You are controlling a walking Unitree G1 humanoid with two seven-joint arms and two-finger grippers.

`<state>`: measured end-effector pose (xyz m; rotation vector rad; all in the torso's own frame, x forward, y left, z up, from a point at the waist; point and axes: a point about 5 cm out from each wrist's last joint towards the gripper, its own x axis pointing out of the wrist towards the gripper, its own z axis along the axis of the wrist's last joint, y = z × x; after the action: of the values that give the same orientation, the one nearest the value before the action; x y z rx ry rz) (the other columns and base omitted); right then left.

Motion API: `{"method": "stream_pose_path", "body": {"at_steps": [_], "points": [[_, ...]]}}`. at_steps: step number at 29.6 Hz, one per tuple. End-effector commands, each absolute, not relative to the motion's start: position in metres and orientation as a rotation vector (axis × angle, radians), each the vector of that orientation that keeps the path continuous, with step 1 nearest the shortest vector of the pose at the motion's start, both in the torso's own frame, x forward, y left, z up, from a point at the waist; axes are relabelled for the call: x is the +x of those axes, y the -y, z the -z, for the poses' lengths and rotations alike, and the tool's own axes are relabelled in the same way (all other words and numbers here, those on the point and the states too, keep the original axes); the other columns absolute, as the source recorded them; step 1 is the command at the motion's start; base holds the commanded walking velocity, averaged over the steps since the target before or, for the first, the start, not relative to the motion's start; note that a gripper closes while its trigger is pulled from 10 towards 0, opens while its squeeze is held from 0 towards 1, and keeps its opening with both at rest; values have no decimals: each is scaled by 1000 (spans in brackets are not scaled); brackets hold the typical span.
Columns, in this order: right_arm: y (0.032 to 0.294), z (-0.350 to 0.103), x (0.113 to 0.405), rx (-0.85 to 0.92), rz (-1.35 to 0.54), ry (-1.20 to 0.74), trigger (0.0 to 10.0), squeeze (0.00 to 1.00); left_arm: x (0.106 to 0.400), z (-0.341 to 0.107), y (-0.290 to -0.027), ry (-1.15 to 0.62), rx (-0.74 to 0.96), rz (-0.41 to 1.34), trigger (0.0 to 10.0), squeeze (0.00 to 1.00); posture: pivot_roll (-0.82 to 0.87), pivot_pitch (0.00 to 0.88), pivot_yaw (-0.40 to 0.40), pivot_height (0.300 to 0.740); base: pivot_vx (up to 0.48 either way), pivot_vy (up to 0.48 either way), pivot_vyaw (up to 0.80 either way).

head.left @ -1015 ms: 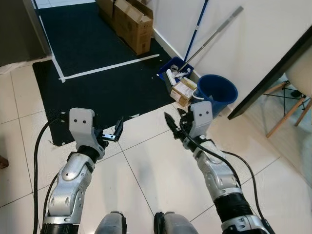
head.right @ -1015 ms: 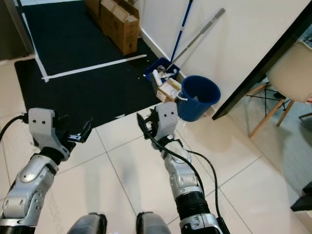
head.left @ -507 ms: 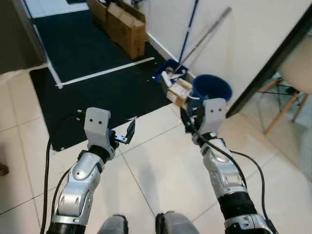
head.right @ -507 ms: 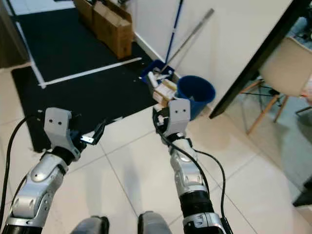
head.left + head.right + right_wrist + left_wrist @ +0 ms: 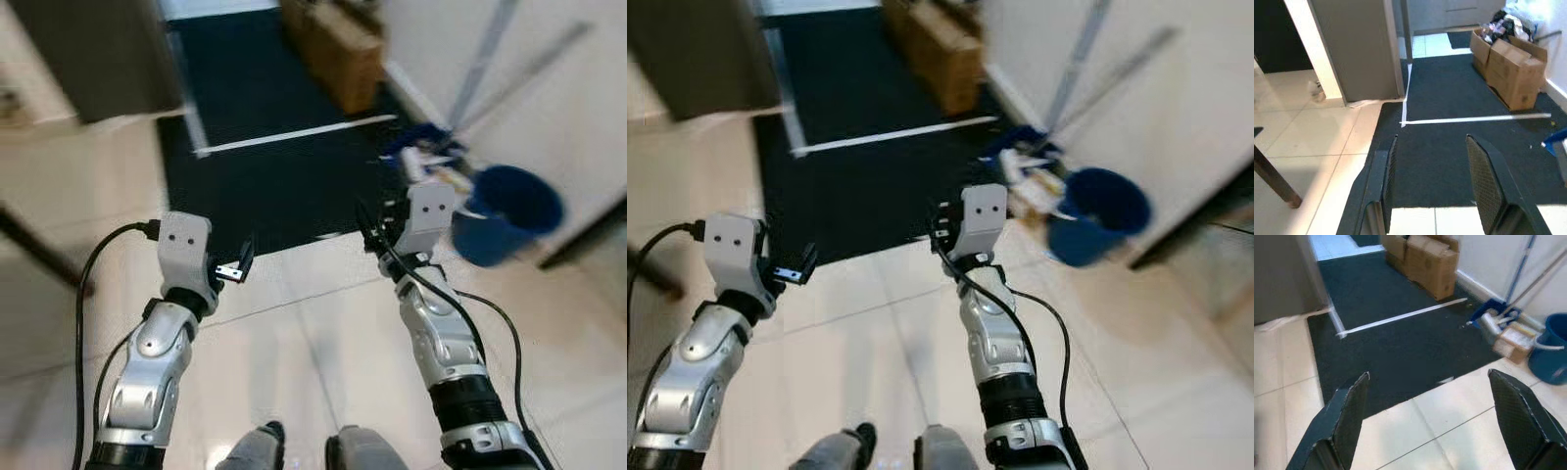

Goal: Setting the table

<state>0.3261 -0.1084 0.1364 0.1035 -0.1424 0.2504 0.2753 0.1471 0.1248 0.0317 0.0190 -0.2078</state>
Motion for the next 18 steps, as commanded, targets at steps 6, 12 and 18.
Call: {"method": "stream_pose_path", "body": {"at_steps": [6, 12, 18], "points": [[105, -133, 322, 129, -268, 133, 10000, 0, 274, -119, -151, -52, 55, 191, 10000, 0, -73, 35, 27, 740, 0, 0, 797], [104, -133, 320, 135, -283, 134, 10000, 0, 274, -118, -152, -58, 61, 182, 10000, 0, -75, 37, 32, 740, 0, 0, 797], [98, -137, 318, 135, -343, 146, 10000, 0, 276, -117, -151, -61, 61, 173, 10000, 0, -77, 41, 32, 740, 0, 0, 794]]}}
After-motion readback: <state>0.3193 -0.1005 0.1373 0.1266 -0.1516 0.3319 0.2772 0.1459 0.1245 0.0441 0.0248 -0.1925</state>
